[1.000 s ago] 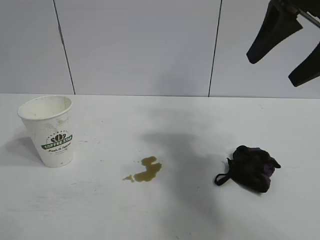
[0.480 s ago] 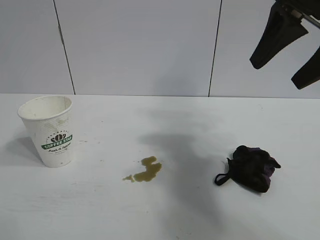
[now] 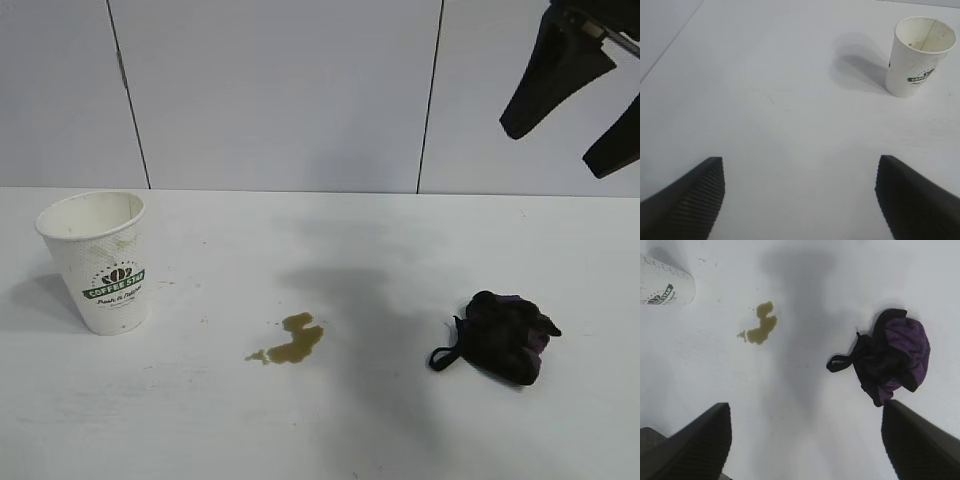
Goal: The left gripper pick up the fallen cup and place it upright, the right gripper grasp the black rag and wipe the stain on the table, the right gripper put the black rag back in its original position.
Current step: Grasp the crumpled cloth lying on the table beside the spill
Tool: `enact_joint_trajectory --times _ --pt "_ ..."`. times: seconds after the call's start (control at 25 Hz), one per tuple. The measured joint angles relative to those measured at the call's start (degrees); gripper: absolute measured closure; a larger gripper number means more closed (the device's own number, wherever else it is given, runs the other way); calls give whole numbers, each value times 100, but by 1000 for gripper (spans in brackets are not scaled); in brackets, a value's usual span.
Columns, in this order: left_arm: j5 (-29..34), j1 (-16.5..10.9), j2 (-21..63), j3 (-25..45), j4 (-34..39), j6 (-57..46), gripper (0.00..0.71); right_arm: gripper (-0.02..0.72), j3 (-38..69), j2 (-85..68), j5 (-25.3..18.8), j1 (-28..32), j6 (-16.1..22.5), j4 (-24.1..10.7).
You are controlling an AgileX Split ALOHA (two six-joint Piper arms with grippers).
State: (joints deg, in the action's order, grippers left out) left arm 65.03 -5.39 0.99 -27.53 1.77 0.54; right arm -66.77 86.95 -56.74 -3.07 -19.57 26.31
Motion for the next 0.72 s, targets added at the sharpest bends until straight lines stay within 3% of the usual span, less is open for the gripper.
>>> enact_joint_trajectory --times 0.2,0.36,0.52,0.72 --pt "-30 0 0 0 0 0 116 136 0 661 578 -623 41 -933" --pt "-30 0 0 0 0 0 116 136 0 1294 1050 -829 403 -1483" --pt "-30 0 0 0 0 0 116 136 0 1864 1163 -835 710 -1633" --pt "-30 0 0 0 0 0 116 136 -1 2233 1175 -835 773 -1646"
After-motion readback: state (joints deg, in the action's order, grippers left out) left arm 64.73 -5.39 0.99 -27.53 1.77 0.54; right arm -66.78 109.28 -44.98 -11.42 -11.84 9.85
